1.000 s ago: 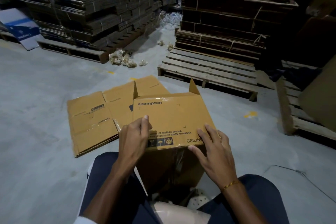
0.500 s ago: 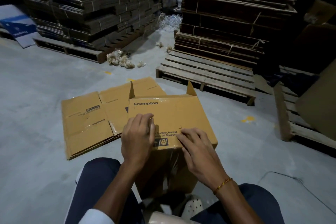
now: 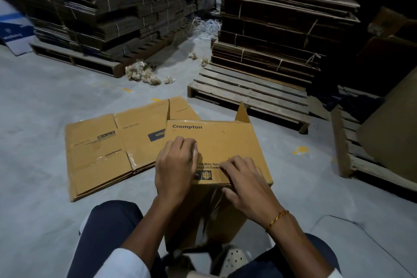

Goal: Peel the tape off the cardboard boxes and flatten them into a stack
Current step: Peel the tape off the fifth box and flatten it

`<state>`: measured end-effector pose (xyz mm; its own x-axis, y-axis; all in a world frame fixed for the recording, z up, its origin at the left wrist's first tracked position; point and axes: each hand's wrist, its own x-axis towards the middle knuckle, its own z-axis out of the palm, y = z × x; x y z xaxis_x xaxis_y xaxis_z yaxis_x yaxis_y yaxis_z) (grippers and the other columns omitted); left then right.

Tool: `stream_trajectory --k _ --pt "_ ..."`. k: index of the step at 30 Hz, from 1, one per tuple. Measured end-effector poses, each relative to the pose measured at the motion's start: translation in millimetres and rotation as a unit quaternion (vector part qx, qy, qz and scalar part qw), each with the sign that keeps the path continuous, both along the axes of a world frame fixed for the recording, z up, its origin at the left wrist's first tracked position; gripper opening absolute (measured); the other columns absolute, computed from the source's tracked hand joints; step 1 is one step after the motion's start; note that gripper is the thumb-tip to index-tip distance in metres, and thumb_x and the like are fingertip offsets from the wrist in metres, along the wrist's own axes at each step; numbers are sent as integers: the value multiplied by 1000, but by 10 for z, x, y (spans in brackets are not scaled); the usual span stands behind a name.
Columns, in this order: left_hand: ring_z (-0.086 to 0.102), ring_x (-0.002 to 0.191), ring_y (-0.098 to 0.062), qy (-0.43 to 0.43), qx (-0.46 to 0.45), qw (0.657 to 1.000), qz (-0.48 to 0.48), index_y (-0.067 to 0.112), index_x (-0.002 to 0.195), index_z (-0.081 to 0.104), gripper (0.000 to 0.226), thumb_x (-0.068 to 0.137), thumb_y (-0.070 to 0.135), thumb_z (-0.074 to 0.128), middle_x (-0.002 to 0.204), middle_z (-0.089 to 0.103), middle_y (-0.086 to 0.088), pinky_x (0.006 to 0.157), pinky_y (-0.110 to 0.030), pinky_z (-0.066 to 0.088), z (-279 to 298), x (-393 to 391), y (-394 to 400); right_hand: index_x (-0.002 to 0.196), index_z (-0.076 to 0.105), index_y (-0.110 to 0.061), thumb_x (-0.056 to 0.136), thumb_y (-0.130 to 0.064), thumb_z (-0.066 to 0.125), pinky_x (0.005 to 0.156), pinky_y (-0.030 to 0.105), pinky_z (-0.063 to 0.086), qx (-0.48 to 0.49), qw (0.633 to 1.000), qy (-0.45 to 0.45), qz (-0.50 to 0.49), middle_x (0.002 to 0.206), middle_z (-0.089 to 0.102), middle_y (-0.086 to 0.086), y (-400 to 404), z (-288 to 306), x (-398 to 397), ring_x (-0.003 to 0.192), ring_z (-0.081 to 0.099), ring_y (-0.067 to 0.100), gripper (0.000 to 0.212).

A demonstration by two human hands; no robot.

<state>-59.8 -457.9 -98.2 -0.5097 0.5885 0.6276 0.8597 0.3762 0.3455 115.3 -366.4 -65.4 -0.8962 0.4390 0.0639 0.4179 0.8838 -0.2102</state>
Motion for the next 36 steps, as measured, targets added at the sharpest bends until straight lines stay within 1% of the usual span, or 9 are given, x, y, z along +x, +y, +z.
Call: stream_trajectory --k 6,9,14,18,21,25,28,32,36 --pt "55 78 -20 7 -2 1000 5 13 105 66 13 97 21 60 93 62 -3 64 -37 48 -44 31 -109 131 48 -25 92 -27 69 96 29 43 -22 999 -22 20 126 42 -8 5 52 -112 115 36 14 44" --pt "55 78 -19 7 -1 1000 11 13 105 66 13 96 21 61 93 62 -3 63 -36 47 -74 39 -163 125 50 -24 92 -23 69 89 23 38 -32 999 -21 29 123 44 -9 -27 51 -136 112 36 12 38" --pt "55 77 -19 1 5 1000 15 13 103 66 10 96 20 62 92 62 -2 62 -36 47 -59 16 -197 132 44 -26 92 -26 70 92 26 41 -14 1000 4 22 128 40 -9 -98 14 -119 115 36 13 47" --pt "54 78 -18 8 -4 1000 12 14 103 65 10 96 20 62 93 61 -1 63 -35 47 -76 39 -201 121 41 -28 92 -20 70 82 24 33 -15 1000 16 18 121 42 -11 -156 25 -94 110 37 13 42" --pt "54 77 -18 9 -5 1000 13 14 103 65 10 96 20 62 92 61 -1 63 -35 47 -90 47 -198 116 41 -29 91 -19 70 82 24 34 -27 999 23 15 117 44 -12 -158 31 -94 107 37 12 39" --pt "54 77 -18 11 2 1000 11 15 102 65 10 98 21 58 92 61 -1 63 -36 48 -107 21 -203 121 45 -29 92 -26 71 92 26 43 -55 998 33 2 119 42 -15 -141 -3 -82 108 36 8 39" --pt "54 77 -18 8 1 1000 9 16 102 64 16 98 26 52 92 60 -1 63 -36 48 -105 15 -199 125 47 -28 92 -35 71 90 21 44 -60 997 36 -28 123 37 -15 -127 -14 -49 110 33 6 41" --pt "55 78 -18 5 -5 1000 3 16 102 64 20 99 28 48 93 60 0 64 -37 48 -105 25 -170 123 50 -28 91 -38 71 75 10 34 -51 998 32 -27 121 35 -16 -121 -13 -22 103 29 4 39" --pt "55 76 -18 11 1 1000 7 15 102 65 21 98 28 48 91 61 -1 63 -36 49 -103 24 -172 124 53 -28 92 -38 69 74 7 27 -40 998 41 -21 120 37 -17 -142 -40 -13 103 27 4 37"
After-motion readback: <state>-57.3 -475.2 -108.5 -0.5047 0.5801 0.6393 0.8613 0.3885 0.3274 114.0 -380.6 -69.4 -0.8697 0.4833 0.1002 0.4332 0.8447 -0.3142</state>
